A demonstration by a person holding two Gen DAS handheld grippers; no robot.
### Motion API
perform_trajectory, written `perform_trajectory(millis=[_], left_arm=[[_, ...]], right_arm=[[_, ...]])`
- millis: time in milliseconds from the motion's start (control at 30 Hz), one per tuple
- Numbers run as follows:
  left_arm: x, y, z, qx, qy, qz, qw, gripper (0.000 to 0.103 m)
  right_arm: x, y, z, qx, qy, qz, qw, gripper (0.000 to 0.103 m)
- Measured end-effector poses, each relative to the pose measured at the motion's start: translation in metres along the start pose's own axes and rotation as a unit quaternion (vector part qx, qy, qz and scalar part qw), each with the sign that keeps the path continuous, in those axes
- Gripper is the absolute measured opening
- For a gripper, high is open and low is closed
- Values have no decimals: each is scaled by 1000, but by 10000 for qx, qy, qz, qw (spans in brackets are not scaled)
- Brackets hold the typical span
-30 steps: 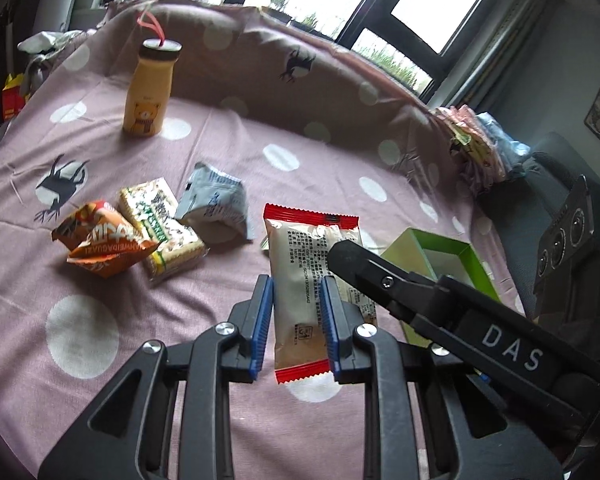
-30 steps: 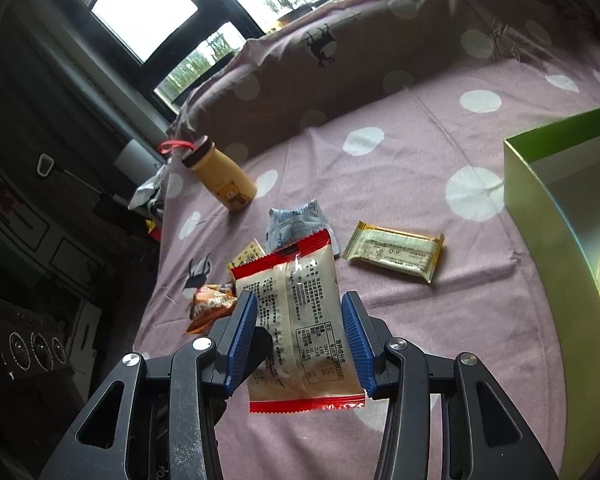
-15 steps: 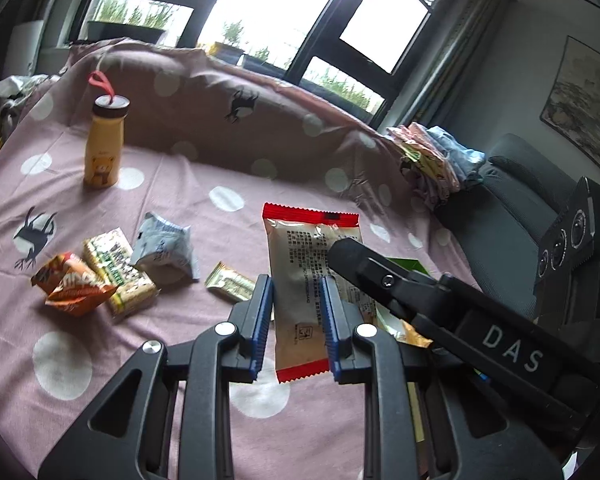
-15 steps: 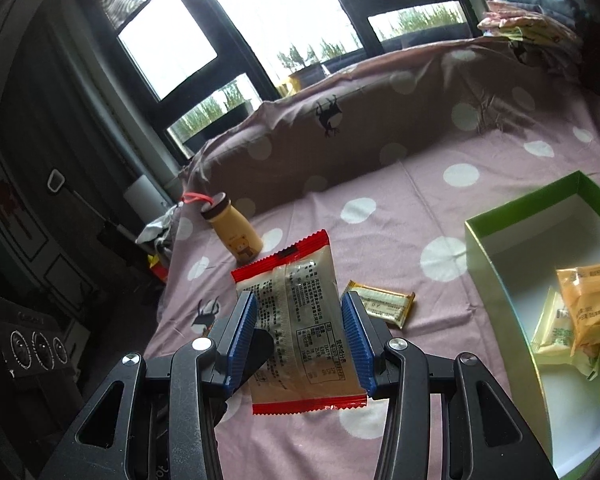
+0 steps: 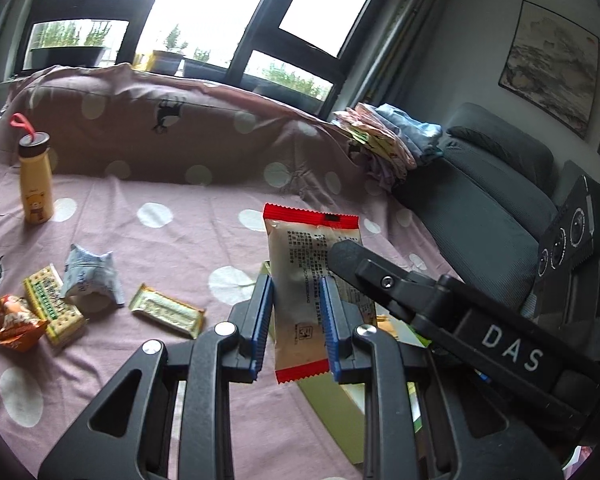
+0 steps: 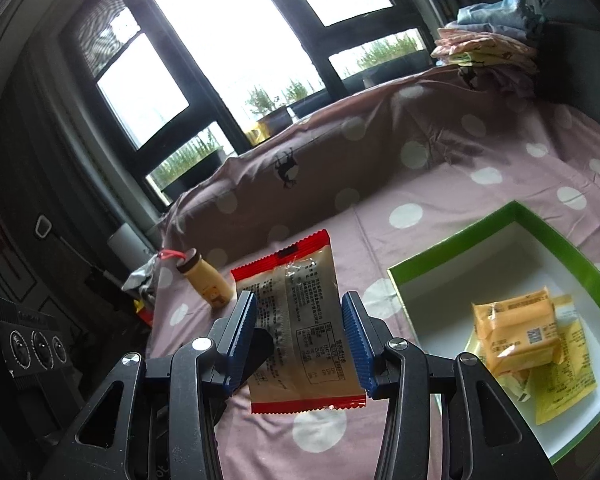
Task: Organize snacks
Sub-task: 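Lift the biscuit packet with the right gripper toward the green box, then lower the biscuit packet with the right gripper into the box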
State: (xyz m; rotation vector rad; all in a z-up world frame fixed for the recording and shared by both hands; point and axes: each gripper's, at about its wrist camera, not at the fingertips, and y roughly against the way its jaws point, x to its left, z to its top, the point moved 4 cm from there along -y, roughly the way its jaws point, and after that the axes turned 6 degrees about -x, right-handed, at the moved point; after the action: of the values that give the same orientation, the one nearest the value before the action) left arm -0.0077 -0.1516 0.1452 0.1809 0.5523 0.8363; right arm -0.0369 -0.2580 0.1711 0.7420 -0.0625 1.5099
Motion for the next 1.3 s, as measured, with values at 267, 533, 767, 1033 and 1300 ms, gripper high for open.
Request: perform_trajectory(millis=[267,533,767,1033,1300], left_arm=[[-32,-36,-7,369,-175,-264,9988,22],[-52,-68,-19,765,-201,-548,9954,22],[-58,-95,-36,1173,-20,-602,9913,22],[-57,-118,-50,1525,241,-771,9850,22],[-61,-133,-60,1771,322,-772,9806,22]], right_arm=[[-44,11,12,3,-397,-385,9985,48],[-81,17,16,43,-685,-749,9948,48],[-113,12,11,273,-978,-1052,9892,47],[-134,5,5,482,-1111,-1379,9830,47],[-152,-1,-1,658,-1285,-1564,9771,47]])
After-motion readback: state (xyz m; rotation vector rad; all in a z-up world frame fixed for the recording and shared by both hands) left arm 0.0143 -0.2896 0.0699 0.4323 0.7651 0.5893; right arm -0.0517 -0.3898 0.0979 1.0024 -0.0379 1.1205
